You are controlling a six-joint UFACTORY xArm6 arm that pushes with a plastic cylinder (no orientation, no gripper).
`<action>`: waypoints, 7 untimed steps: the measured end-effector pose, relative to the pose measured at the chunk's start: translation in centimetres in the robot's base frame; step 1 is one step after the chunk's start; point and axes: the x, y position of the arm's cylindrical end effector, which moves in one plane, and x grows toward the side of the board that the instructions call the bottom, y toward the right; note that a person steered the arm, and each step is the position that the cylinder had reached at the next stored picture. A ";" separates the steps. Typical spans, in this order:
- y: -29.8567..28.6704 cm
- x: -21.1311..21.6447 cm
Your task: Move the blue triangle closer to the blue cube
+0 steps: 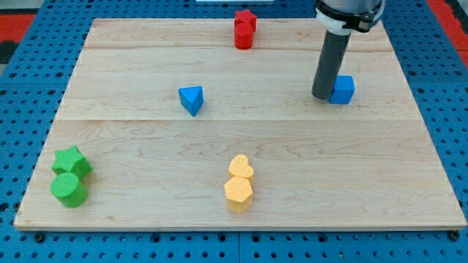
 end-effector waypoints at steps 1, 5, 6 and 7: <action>1.3 0.0; 0.4 4.7; -6.2 7.9; -15.6 8.8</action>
